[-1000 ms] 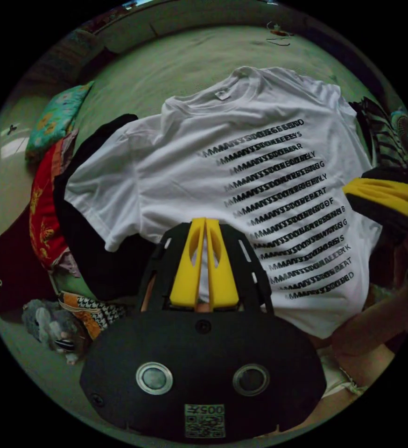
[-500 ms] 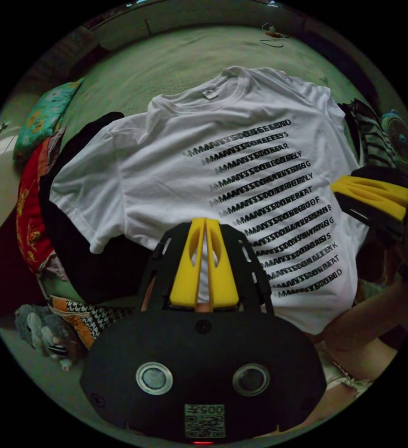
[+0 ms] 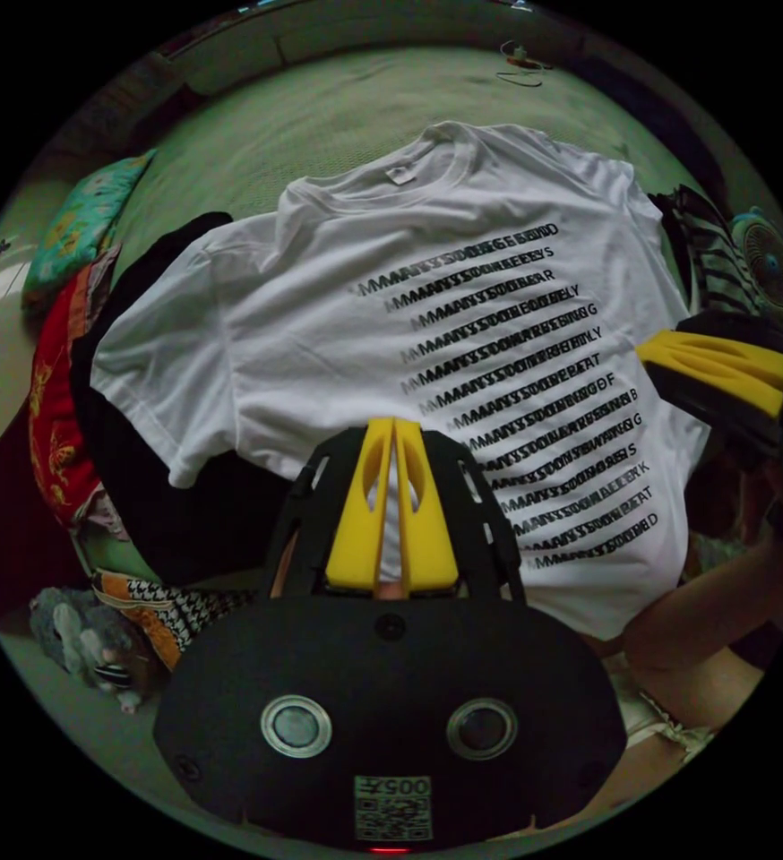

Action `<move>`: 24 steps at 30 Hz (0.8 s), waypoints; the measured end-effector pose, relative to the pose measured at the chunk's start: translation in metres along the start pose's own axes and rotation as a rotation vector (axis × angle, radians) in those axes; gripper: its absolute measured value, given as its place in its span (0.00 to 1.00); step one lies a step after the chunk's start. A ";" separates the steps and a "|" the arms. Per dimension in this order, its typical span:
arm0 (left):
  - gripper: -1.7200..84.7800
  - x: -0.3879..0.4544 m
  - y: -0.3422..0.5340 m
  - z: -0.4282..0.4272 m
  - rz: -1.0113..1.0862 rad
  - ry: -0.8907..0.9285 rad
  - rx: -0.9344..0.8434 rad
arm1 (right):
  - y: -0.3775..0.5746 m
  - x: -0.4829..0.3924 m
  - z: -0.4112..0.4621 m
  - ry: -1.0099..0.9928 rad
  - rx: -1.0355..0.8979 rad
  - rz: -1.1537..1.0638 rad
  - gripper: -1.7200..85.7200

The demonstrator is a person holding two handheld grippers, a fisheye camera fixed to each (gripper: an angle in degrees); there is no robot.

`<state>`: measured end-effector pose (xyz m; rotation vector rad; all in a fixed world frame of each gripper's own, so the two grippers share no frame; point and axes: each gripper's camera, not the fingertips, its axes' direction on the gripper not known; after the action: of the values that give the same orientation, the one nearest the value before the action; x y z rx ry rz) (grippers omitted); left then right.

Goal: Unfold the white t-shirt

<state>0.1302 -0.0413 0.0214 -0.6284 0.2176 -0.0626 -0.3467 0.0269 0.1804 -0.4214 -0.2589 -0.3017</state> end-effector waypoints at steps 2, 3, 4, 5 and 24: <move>0.02 0.000 -0.002 0.005 0.003 -0.001 -0.006 | 0.000 0.002 0.002 -0.001 -0.003 -0.002 0.00; 0.02 0.001 -0.004 0.008 0.004 -0.003 -0.009 | 0.000 0.003 0.002 -0.001 -0.005 -0.002 0.00; 0.02 0.000 -0.005 0.011 0.005 -0.002 -0.012 | 0.000 0.004 0.003 0.001 -0.009 -0.001 0.00; 0.02 0.000 -0.006 0.012 0.005 -0.002 -0.013 | 0.000 0.006 0.004 0.001 -0.012 0.001 0.00; 0.02 -0.024 -0.017 0.049 -0.024 0.040 0.036 | 0.017 0.051 0.010 -0.013 0.012 -0.005 0.00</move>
<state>0.1174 -0.0242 0.0741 -0.5939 0.2465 -0.1021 -0.2961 0.0341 0.1991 -0.4106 -0.2747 -0.3021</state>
